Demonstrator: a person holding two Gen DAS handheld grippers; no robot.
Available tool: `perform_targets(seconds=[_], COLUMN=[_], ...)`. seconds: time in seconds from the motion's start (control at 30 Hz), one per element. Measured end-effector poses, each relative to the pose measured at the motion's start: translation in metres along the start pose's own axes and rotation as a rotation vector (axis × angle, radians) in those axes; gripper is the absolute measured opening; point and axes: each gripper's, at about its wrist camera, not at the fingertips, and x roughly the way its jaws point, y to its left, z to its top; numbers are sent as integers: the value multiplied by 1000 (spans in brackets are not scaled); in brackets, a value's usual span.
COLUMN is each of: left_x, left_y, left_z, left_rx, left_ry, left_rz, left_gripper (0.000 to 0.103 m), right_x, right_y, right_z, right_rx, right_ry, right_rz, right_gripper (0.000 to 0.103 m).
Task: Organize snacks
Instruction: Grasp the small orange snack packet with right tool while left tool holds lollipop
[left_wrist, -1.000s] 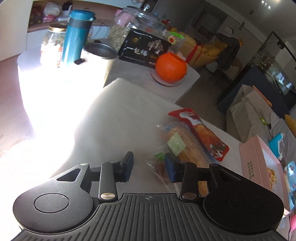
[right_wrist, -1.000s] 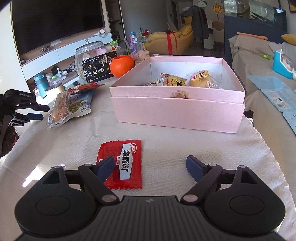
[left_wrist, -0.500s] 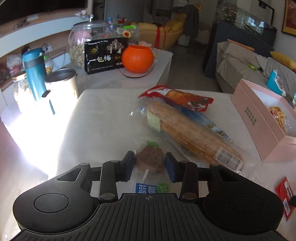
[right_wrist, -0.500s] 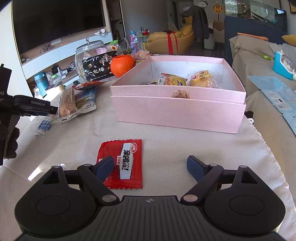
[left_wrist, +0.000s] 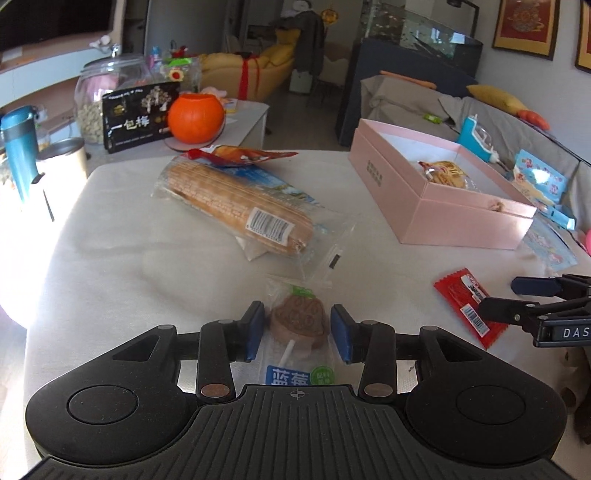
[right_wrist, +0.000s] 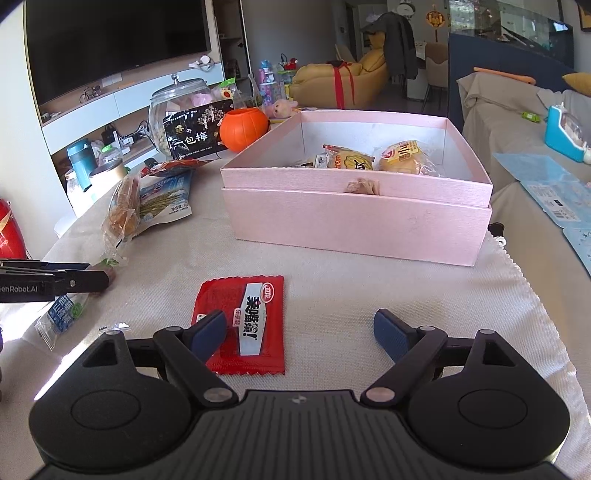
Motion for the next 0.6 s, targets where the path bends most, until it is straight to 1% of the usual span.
perform_targets(seconds=[0.03,0.07,0.13,0.2,0.3,0.47,0.6], left_x=[1,2,5,6,5,4,6], left_y=[-3,-4,-4,-5,-3,3,-3], left_z=[-1,-2,-3,-4,-5,-6,-3], left_rx=[-4,-13,-33,-25,-32,-63,-24], left_ry=[-10,-23,-46,-57,-64,-74,-53], left_rz=[1,0,-3,0,-10,-28,-3], left_gripper=[49,50,52,52,52,51,51], right_x=[0,0,2,5,6,5,5], right_y=[0,0,0,3,8,11,17], right_z=[0,0,2,3,3,1,0], right_rx=[0,-3,-18,-47,-84,-102,-131], right_ry=[2,7,27,53,70,72,72], right_rz=[2,6,26,42,27,24,13], right_gripper=[88,90,100,103,103,103,103])
